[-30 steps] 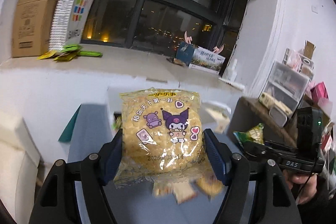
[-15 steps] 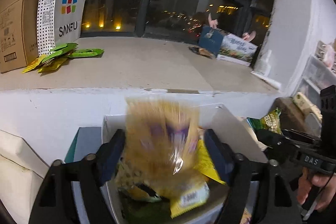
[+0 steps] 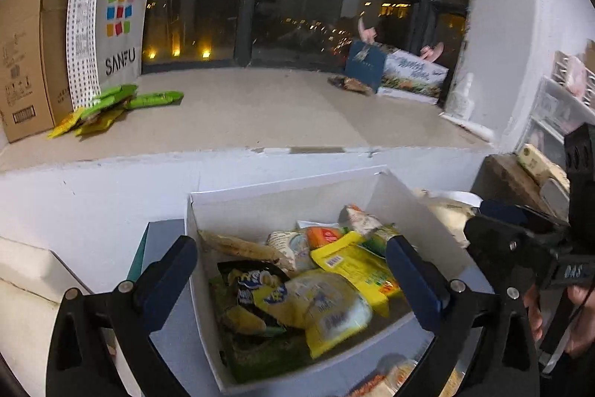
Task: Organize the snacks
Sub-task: 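Move both tools back over the remaining snacks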
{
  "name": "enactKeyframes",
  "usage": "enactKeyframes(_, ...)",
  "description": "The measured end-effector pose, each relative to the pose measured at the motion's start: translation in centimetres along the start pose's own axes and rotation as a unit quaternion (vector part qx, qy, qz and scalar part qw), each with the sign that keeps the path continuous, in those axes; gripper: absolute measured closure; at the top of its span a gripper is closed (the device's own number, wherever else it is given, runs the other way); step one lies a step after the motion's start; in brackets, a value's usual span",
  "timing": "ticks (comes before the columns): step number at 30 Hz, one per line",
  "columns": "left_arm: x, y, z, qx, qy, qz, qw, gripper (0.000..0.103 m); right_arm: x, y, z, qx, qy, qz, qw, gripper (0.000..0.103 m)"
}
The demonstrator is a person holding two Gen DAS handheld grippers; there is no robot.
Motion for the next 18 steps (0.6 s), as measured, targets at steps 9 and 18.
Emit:
enactKeyframes(9,2.9,6.2,-11.6,0.054,0.053,0.020,0.9969,0.000,-2.9,1.6,-9.2,0.072,0.014,-0.082,0.994,0.000)
enactKeyframes(18,3.8,11.1,-20.7,0.087,0.072,0.025,0.9933,0.000,-6.1,6.8,-19.9,0.134,0.040,-0.159,0.977,0.000)
Point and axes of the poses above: each gripper's, at about its wrist camera, not at the fingertips, and z roughly the way its jaws point, x to its right, y to its underside, the point moved 2 cm from there along z, roughly the way its jaws point, and after that the axes turned 8 degrees about -z, right-handed, at the moved point
